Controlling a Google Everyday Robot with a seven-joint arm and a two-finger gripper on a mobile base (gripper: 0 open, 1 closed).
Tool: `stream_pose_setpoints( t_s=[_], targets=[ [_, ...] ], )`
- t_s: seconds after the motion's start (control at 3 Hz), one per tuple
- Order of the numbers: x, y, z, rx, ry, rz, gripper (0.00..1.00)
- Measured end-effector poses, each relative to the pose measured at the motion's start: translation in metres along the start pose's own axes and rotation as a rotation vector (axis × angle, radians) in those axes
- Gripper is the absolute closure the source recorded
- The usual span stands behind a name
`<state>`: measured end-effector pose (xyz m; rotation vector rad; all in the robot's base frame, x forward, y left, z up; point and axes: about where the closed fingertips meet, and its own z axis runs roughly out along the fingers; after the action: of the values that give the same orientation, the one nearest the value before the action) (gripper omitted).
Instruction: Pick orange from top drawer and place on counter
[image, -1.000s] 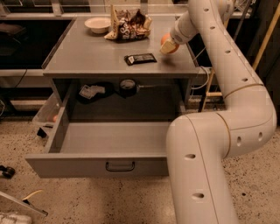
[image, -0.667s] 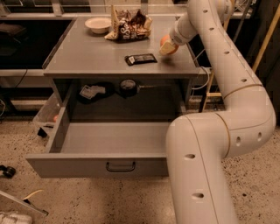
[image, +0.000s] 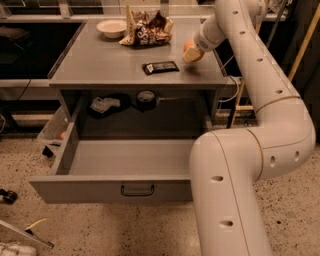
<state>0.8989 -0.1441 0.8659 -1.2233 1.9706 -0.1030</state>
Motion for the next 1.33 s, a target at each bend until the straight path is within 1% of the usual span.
stream_pose_setpoints(
  t_s=[0.67, 1.0, 1.33],
  targets=[
    [0.0, 0.0, 0.0001, 0.0, 0.0, 0.0, 0.11],
    [0.0, 0.0001, 0.0001, 0.0, 0.0, 0.0, 0.0],
    [0.0, 0.0001, 0.0001, 0.0, 0.0, 0.0, 0.0]
  ],
)
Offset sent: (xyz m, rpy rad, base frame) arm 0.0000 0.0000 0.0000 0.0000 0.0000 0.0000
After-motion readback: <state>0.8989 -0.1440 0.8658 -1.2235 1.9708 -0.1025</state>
